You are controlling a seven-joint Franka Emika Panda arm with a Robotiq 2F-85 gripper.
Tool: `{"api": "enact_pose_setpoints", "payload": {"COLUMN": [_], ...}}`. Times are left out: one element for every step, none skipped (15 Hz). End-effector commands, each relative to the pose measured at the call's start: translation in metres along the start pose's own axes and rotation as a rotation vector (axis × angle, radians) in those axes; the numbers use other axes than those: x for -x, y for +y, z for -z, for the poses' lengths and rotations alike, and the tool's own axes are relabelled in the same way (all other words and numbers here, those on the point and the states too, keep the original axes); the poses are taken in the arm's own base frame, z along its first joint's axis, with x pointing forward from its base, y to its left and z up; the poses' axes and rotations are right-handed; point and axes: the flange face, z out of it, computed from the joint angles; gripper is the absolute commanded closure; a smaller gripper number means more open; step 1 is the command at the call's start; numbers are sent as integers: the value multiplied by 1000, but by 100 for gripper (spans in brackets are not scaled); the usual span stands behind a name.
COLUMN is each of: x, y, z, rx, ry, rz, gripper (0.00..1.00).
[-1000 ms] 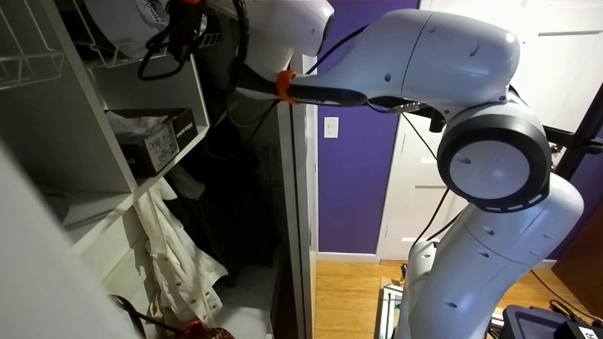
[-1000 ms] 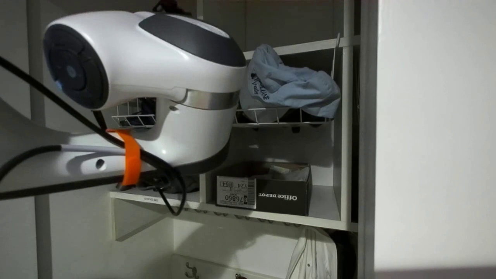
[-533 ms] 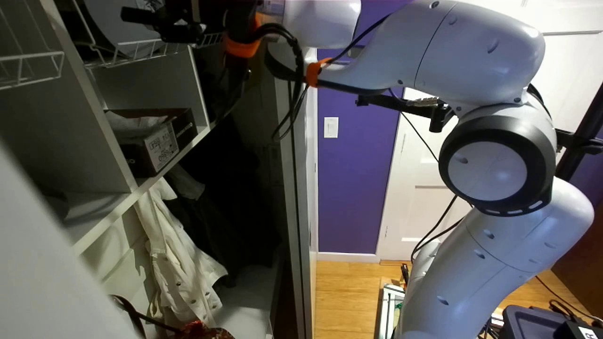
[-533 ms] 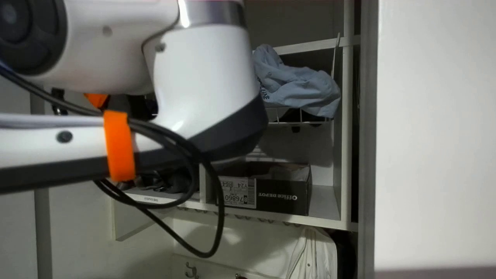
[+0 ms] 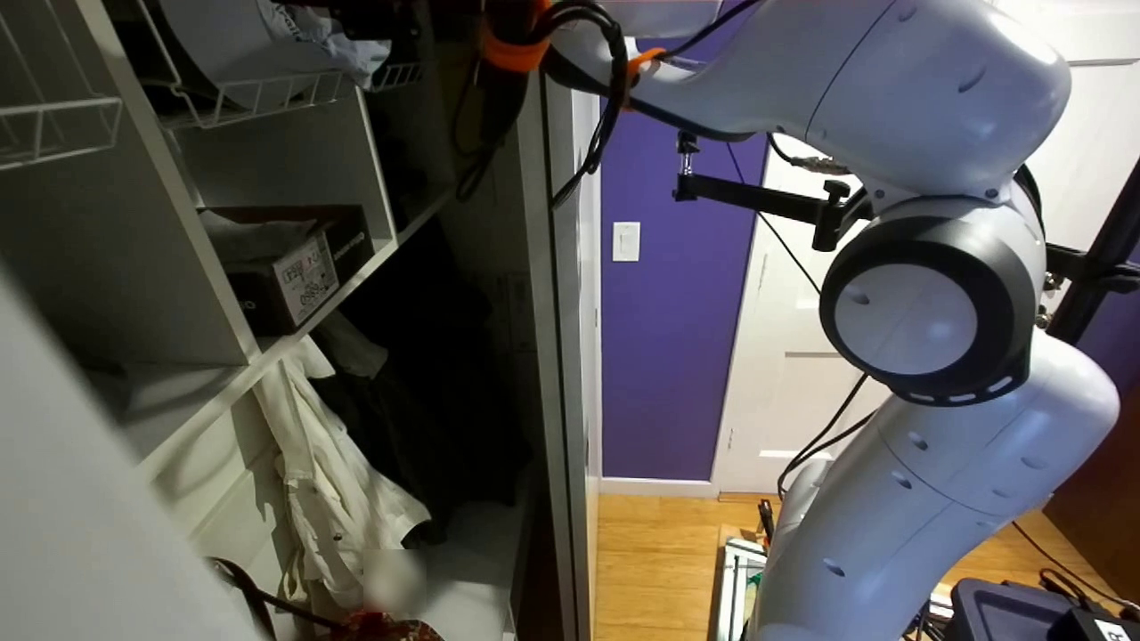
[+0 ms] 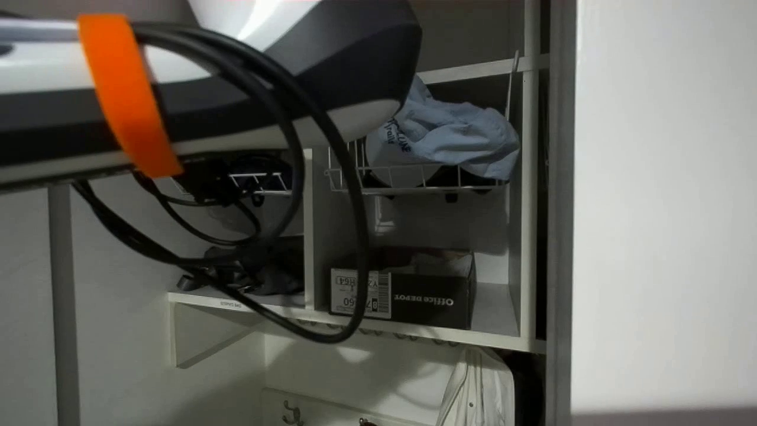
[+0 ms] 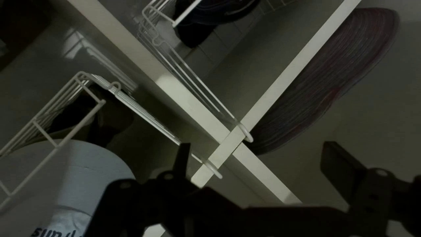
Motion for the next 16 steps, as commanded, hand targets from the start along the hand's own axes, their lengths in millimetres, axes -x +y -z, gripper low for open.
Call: {"api": "enact_pose_setpoints", "payload": {"x": [7, 7, 9, 13, 16, 19, 21, 24, 26, 28, 29, 30, 29, 27, 25, 22], "y": [-3, -4, -5, -6, -7, -7, -8, -7, -6, -4, -2, 2, 4, 5, 7, 9], "z": [-1, 2, 3, 4, 4, 5, 6, 6, 7, 7, 7, 6, 5, 6, 7, 7], "rx": [21, 61, 89, 119, 146, 175, 199, 220, 244, 260, 277, 293, 305, 313, 323, 334], "ry": [-32, -51, -68, -90, -110, -133, -149, -169, -188, -206, -222, -238, -251, -257, -269, -269], "rz": [60, 106, 144, 181, 223, 261, 296, 332, 368, 401, 427, 456, 498, 525, 554, 579], "gripper": [0, 0, 0, 0, 0, 0, 0, 0, 0, 25, 25, 32, 39, 46, 54, 61]}}
